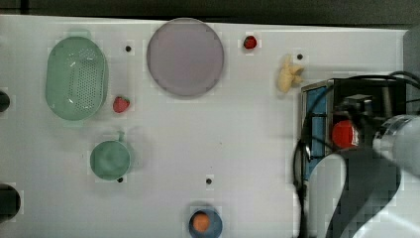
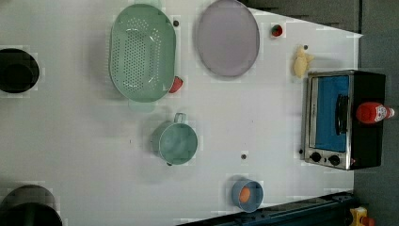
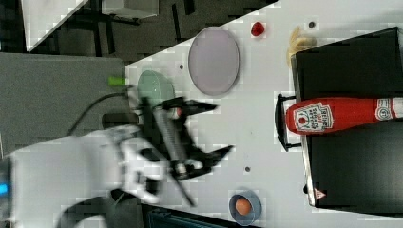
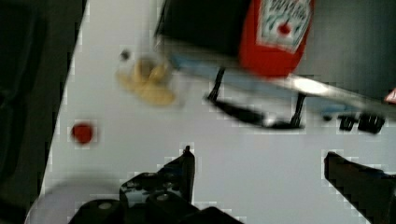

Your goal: Pick Ketchup from oven and place it on table.

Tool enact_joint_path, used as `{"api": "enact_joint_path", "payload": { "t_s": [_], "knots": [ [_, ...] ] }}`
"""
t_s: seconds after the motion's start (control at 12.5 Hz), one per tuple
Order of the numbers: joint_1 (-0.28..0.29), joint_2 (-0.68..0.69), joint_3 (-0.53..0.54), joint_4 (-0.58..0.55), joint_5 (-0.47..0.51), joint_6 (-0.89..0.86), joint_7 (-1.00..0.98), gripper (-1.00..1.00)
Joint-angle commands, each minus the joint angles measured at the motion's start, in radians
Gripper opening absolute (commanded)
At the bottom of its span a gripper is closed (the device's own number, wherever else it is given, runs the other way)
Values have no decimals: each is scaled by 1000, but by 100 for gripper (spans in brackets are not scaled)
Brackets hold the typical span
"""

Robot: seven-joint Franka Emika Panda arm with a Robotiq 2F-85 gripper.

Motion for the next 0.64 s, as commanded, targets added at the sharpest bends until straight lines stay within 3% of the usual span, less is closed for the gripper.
{"api": "enact_joint_path", "payload": {
  "t_s": [0.08,0.48,0.64],
  "knots": [
    [-3,72,-70,19,15,55,11,100],
    [-15,258,-145,80,33,180,12,100],
    [-27,313,-158,79,91,211,12,100]
  ]
}}
